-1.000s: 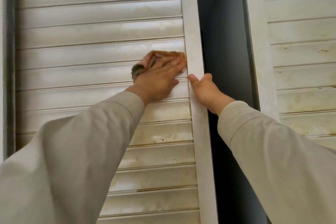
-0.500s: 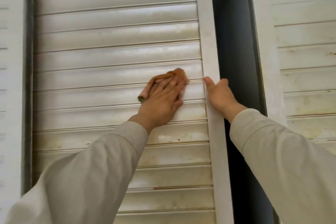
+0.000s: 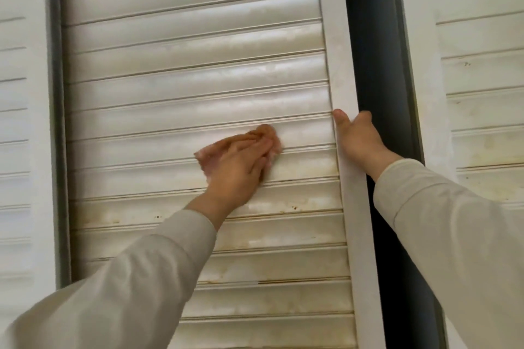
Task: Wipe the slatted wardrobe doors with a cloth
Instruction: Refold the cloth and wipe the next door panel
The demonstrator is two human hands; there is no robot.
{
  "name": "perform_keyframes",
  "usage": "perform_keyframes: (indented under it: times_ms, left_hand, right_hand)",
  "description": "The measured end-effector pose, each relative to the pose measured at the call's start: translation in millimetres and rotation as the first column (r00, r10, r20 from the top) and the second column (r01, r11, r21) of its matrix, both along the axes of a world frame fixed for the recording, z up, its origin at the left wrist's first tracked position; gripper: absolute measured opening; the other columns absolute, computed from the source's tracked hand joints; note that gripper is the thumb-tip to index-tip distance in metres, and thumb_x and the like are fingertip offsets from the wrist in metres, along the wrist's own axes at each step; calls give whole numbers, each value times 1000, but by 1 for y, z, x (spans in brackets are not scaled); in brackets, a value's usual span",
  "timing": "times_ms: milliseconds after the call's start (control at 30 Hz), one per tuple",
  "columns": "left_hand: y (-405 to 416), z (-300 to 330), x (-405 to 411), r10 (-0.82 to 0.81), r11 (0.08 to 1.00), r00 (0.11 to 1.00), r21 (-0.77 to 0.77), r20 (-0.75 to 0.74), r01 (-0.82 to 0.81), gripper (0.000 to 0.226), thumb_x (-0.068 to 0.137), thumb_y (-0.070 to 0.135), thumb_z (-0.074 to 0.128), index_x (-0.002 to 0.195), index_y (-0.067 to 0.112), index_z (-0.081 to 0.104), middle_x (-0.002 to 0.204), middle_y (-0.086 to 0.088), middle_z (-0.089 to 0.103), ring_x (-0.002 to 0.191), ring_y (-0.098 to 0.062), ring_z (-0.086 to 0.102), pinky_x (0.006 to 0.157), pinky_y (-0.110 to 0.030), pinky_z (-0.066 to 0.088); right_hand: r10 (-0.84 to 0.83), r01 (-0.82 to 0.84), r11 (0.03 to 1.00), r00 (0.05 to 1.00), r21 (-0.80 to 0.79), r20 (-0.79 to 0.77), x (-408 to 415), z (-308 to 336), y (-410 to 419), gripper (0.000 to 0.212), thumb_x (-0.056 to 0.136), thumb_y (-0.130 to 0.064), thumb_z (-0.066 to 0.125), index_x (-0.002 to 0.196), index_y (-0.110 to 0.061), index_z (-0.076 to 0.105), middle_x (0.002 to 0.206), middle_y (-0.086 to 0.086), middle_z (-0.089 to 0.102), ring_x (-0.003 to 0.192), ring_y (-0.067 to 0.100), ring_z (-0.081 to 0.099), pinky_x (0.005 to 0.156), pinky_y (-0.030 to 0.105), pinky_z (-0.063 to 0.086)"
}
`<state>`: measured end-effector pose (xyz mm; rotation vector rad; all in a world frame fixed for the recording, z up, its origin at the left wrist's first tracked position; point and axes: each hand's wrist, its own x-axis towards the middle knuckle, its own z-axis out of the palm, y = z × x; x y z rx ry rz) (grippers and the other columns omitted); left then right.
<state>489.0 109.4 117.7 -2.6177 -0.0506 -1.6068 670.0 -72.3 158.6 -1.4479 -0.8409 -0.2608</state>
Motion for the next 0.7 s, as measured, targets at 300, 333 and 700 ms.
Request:
perform_keyframes:
  times_ms: [300, 333, 700]
  left_hand:
    - [-84, -15, 75, -86, 988, 991, 116, -100, 98, 38, 81, 24, 41, 109, 21, 66, 102, 4, 67, 97, -19, 56, 92, -35, 44]
    - [-81, -16, 78, -89, 989, 995, 114, -54, 94, 43, 80, 28, 38, 112, 19, 65, 104, 2, 66, 97, -19, 56, 91, -34, 44]
    - [-78, -23, 123, -76, 989, 941, 145, 331, 29, 27, 84, 23, 45, 75, 10, 67, 84, -10, 59, 72, -24, 55, 66, -24, 39]
  right_hand:
    - [-9, 10, 1000, 1000, 26, -9, 0, 1, 1, 56, 101, -52, 43, 135, -8, 33, 115, 3, 51, 99, 20, 50, 83, 32, 39]
    - [-6, 6, 1000, 1000, 31, -12, 1, 1, 2, 55, 101, -52, 43, 134, -9, 34, 114, 3, 52, 98, 20, 51, 82, 32, 39]
    - [10, -9, 1000, 1000, 27, -26, 15, 1, 5, 60, 100, -55, 42, 139, -11, 34, 112, -1, 52, 97, 17, 52, 81, 31, 39]
